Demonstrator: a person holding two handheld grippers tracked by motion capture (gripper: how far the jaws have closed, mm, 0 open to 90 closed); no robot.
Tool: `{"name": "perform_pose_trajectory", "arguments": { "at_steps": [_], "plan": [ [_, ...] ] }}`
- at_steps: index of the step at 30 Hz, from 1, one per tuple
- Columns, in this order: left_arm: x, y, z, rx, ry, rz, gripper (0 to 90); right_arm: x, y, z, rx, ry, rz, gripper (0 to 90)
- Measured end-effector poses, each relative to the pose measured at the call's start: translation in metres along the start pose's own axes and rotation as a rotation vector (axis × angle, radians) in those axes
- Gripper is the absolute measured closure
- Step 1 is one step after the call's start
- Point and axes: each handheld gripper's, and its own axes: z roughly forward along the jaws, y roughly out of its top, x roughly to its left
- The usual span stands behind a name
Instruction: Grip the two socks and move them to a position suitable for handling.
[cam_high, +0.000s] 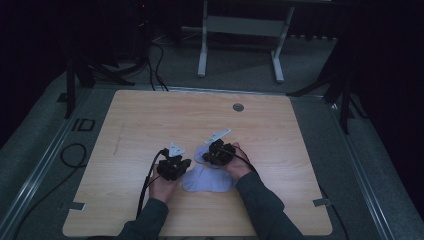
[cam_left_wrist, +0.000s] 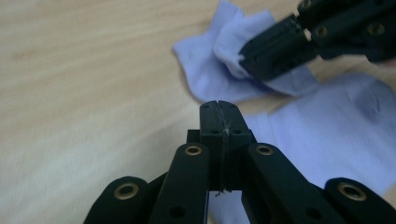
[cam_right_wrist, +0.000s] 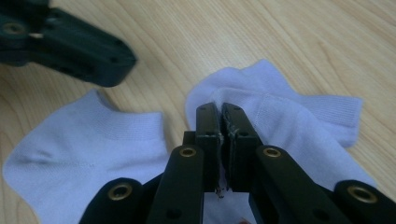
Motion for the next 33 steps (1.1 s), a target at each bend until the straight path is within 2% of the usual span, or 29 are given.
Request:
{"name": "perform_pose_trajectory", "arguments": {
  "at_steps": [3, 8, 11, 12, 14, 23, 31, 33],
  "plan": [
    [0.0, 0.009, 0.012, 0.008, 0.001, 0.019, 89.5, -0.002, -0.001, -0.001, -0.006, 0.005, 0.009, 85.7],
    [0.0, 0.019, 0.034, 0.027, 0.001, 0.023, 89.5, -0.003, -0.004, 0.0, -0.005, 0.006, 0.016, 85.6],
    [0.001, 0.021, 0.045, 0.07, 0.012, 0.038, 89.5, -0.004, -0.005, -0.002, -0.007, 0.003, 0.023, 85.5],
    [0.002, 0.02, 0.048, 0.07, 0.01, 0.031, 89.5, -0.004, -0.006, -0.002, -0.008, 0.002, 0.025, 85.5],
    [0.003, 0.02, 0.049, 0.066, 0.003, 0.012, 89.5, -0.006, -0.007, -0.006, -0.014, -0.008, 0.027, 85.5],
    [0.002, 0.02, 0.049, 0.072, 0.016, 0.025, 89.6, -0.012, -0.014, -0.023, -0.041, -0.038, 0.046, 85.3],
    [0.001, 0.019, 0.048, 0.07, 0.024, 0.024, 89.6, -0.02, -0.031, -0.041, -0.044, -0.074, 0.059, 84.5],
    [0.001, 0.02, 0.048, 0.071, 0.026, 0.024, 89.6, -0.023, -0.04, -0.046, -0.044, -0.086, 0.071, 84.5]
  ]
}}
